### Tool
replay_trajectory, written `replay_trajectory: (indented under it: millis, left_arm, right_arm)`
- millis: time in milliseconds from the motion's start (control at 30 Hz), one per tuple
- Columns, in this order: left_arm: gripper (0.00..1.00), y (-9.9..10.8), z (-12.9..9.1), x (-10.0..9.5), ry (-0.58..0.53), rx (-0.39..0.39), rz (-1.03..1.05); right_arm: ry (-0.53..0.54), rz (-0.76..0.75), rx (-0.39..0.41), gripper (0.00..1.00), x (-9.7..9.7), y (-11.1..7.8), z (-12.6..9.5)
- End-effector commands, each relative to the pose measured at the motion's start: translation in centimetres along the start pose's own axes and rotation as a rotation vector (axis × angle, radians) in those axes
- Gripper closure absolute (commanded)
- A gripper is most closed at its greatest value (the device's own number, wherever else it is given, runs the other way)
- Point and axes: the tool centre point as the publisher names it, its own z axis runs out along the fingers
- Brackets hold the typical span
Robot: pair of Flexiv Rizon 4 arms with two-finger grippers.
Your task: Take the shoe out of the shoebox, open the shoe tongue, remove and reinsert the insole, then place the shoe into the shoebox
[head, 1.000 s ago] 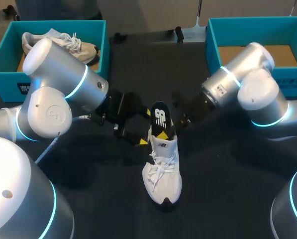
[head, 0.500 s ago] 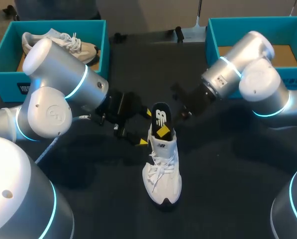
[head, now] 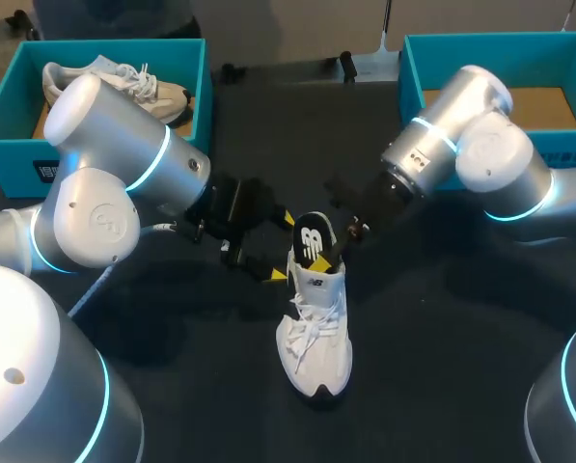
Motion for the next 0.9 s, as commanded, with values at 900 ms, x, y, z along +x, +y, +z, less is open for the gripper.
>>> replay_trajectory:
  millis: [900]
  left_arm:
    - [0.00, 0.0, 0.0, 0.1, -0.001, -0.003, 0.000]
  right_arm:
    - [-0.110, -0.038, 0.019, 0.69, -0.1, 1.7, -2.5]
